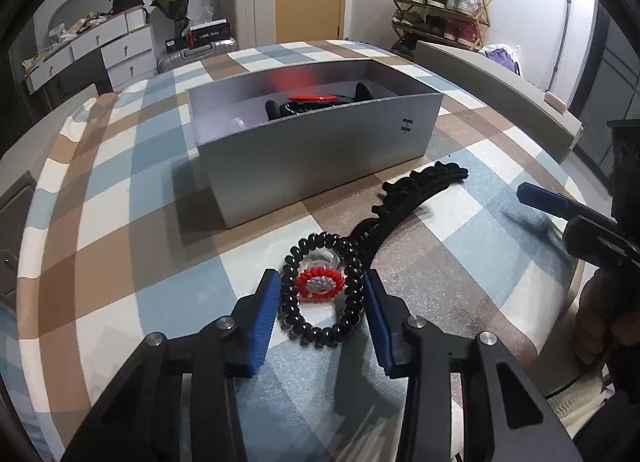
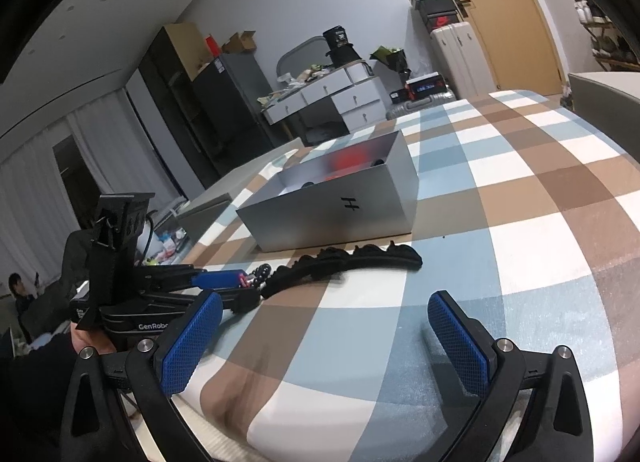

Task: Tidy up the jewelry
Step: 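Grasp the black beaded bracelet with red charm using the left tool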

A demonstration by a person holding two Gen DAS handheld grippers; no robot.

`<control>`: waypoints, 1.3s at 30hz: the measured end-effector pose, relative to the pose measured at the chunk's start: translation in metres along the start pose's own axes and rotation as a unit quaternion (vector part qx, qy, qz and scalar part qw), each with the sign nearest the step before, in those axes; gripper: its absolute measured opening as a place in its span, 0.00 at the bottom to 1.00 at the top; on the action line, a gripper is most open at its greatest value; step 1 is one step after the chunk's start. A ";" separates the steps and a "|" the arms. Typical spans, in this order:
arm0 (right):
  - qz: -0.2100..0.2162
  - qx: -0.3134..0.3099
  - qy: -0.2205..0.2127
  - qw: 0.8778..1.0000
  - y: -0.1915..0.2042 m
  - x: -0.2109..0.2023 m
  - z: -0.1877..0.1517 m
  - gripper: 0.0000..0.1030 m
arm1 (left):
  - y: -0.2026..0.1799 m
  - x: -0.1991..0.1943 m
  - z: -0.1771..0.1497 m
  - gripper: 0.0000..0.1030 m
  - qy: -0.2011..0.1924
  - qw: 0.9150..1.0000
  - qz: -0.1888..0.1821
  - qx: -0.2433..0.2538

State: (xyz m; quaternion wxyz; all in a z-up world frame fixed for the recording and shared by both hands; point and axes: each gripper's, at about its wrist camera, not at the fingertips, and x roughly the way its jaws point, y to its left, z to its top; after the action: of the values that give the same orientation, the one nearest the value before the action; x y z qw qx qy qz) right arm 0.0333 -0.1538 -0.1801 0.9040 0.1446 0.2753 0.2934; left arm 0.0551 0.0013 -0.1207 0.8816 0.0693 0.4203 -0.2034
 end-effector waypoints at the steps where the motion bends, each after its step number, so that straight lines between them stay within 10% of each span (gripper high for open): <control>1: 0.000 0.000 0.000 1.000 -0.001 0.001 0.000 1.00 | 0.000 -0.001 0.001 0.35 -0.004 1.000 0.001 0.000; 20: 0.001 0.009 0.012 1.000 -0.006 0.010 0.001 1.00 | -0.005 -0.023 0.007 0.35 -0.041 0.999 0.007 -0.005; 35: 0.005 -0.045 0.049 0.998 0.025 0.031 0.005 1.00 | 0.022 -0.032 0.005 0.37 -0.063 0.990 -0.098 -0.078; 39: 0.007 -0.054 0.054 0.997 0.030 0.036 0.008 1.00 | 0.017 -0.037 0.005 0.37 -0.079 0.993 -0.068 -0.054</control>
State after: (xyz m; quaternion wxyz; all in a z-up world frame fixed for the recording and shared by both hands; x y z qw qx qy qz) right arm 0.0486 -0.1087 -0.1757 0.8924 0.0810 0.3063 0.3213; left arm 0.0447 0.0263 -0.0899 0.8985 -0.0232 0.3635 -0.2450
